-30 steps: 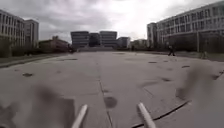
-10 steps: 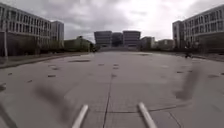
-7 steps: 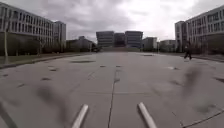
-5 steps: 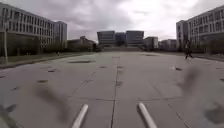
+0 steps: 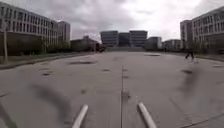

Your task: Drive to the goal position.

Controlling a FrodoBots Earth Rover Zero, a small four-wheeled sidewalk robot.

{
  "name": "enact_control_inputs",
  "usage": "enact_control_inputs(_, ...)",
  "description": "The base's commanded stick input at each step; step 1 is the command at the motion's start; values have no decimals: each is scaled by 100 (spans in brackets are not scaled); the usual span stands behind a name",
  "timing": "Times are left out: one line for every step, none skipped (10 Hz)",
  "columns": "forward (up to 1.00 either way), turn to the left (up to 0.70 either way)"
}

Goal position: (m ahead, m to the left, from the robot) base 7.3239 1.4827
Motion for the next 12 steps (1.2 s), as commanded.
enact_control_inputs(100,0)
enact_control_inputs(100,0)
enact_control_inputs(100,0)
enact_control_inputs(100,0)
enact_control_inputs(100,0)
enact_control_inputs(100,0)
enact_control_inputs(100,0)
enact_control_inputs(100,0)
enact_control_inputs(100,0)
enact_control_inputs(100,0)
enact_control_inputs(100,0)
enact_control_inputs(100,0)
